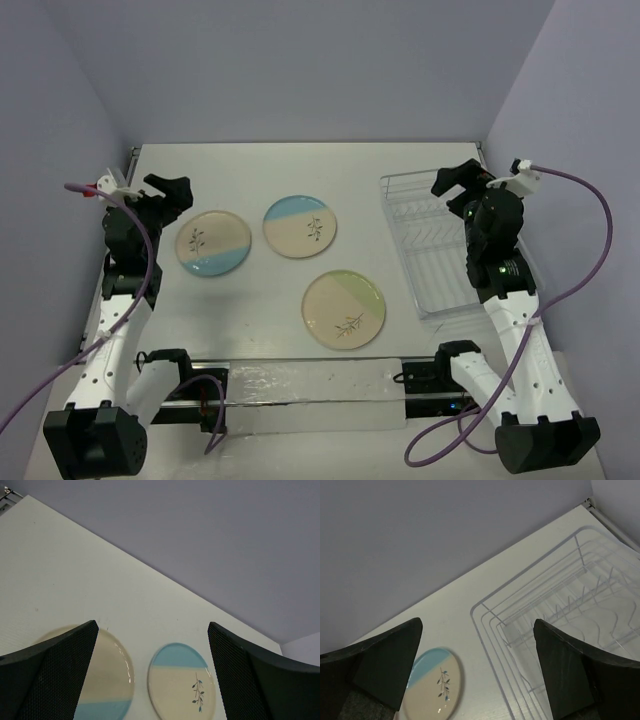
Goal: Load the plates into the dish rack
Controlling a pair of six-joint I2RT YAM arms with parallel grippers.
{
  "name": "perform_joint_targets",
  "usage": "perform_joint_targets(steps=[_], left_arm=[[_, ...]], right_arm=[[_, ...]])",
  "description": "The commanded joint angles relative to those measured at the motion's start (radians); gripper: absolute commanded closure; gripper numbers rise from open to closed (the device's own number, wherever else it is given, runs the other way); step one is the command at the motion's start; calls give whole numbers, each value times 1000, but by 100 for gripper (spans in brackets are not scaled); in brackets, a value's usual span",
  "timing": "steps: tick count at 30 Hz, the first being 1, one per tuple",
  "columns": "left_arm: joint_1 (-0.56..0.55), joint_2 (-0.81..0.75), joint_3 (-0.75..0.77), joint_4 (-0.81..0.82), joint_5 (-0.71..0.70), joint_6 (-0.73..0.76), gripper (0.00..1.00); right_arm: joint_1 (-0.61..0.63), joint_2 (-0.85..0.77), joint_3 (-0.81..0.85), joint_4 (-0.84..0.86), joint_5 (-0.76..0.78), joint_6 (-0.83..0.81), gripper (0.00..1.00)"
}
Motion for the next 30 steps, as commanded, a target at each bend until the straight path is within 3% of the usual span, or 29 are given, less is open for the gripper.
perform_joint_targets(steps=[1, 5, 8, 15, 21, 25, 30], left_arm=[[-4, 11, -4, 29, 36, -11, 1], [-4, 48, -23, 75, 117, -103, 1], [-56, 100, -40, 110, 194, -136, 1], [-360, 213, 4, 4, 64, -95, 1], [-475, 255, -106, 56, 161, -165, 1], [-666, 295, -119, -32, 51, -165, 1], [-801, 345, -127, -139, -39, -180, 1]], right_arm=[[-3, -57, -25, 11, -90, -44, 0], [0, -50, -32, -9, -358, -101, 0], [62, 29, 17, -130, -469, -69, 0], [415, 137, 25, -304, -134, -59, 0], [526, 203, -7, -444, -34, -12, 0], [628, 257, -5, -490, 51, -24, 0], [657, 352, -35, -488, 64, 29, 0]])
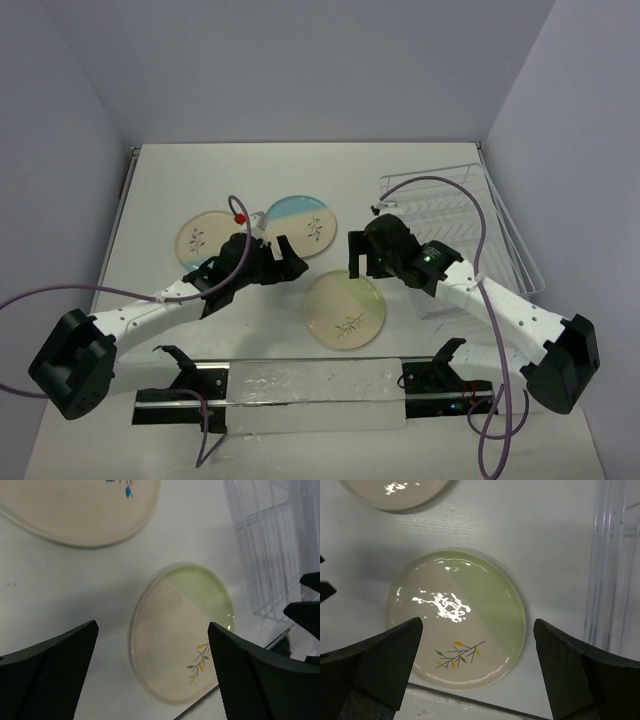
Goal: Load the plates into the dish rack
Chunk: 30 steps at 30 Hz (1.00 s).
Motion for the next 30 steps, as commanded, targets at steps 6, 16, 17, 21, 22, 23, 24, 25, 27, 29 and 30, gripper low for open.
perform_joint_targets(steps=[6, 16, 17, 21, 22, 23, 24, 25, 27, 29, 30], left_arm=[[-123, 62, -4, -140, -102, -31, 3], [-229, 253, 106, -231, -164, -10, 17], [-231, 275, 116, -235, -163, -11, 20], [-241, 333, 146, -249, -171, -20, 43], [-247, 348, 160, -265, -185, -22, 48], [-257, 359, 174, -290, -213, -27, 53], [-269, 372, 190, -320, -245, -33, 59], [-281, 384, 205, -354, -280, -42, 63], [-292, 405, 217, -410, -330, -55, 66], [-294, 417, 214, -425, -338, -55, 68], [-295, 424, 211, -422, -324, -48, 72]], right_arm=[[74, 143, -35, -32, 115, 69, 0], [75, 268, -80, 18, 74, 164, 0], [74, 277, -83, 20, 77, 175, 0], [72, 316, -91, 30, 77, 232, 0], [72, 321, -91, 30, 80, 243, 0], [71, 321, -92, 30, 84, 252, 0], [69, 318, -93, 32, 89, 261, 0], [67, 313, -95, 33, 92, 269, 0], [60, 289, -104, 35, 98, 278, 0], [52, 268, -119, 39, 99, 286, 0], [45, 259, -122, 44, 92, 285, 0]])
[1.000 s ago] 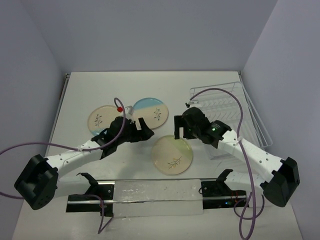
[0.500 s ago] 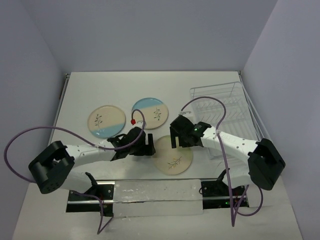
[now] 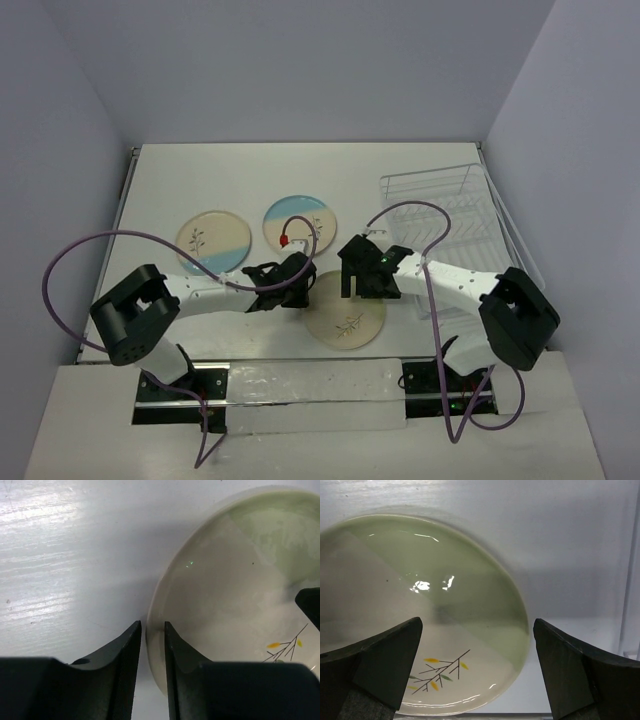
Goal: Load the plates into the dish rack
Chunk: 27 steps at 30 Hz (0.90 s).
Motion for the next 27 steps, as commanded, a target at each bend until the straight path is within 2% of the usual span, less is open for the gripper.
perform_joint_targets(steps=[1, 3, 5, 15, 27], left_arm=[[-14, 49, 8, -133, -58, -4, 75], [-14, 68, 16, -163, -62, -6, 91], [-14, 81, 23, -210, -80, -18, 100], [-14, 86, 3, -397, -170, -101, 100], [-10, 20, -47, -365, -132, -122, 100]], right_arm=[[-27, -59, -34, 27, 27, 46, 0], [-35, -75, -49, 33, 13, 43, 0], [-45, -90, -60, 36, 7, 39, 0], [-59, -79, -98, 114, -107, 32, 0], [-58, -16, -112, 168, -177, 39, 0]])
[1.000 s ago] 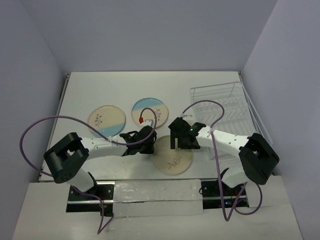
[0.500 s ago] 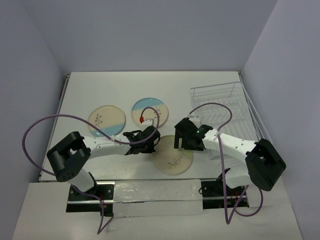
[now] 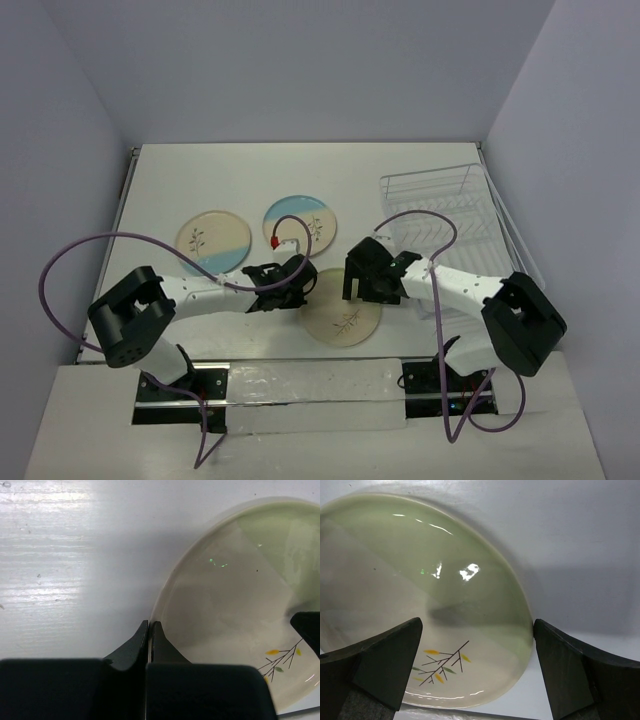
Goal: Load the plates into the dish rack
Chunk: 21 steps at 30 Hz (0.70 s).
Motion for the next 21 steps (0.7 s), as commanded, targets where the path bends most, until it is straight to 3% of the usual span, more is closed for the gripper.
perform_joint_targets(steps=[1, 7, 14, 21], left_arm=[[11, 25, -71, -239, -36, 25, 100], [21, 17, -78, -215, -16, 41, 100], [28, 38, -87, -153, 36, 51, 100], [31, 16, -131, -60, 98, 36, 100]], right_arm=[[-5, 39, -16, 51, -42, 22, 0], [-17, 56, -48, 106, -91, 11, 2], [-19, -90, -45, 213, -269, -66, 23], [-31, -263, -22, 246, -400, -110, 35]])
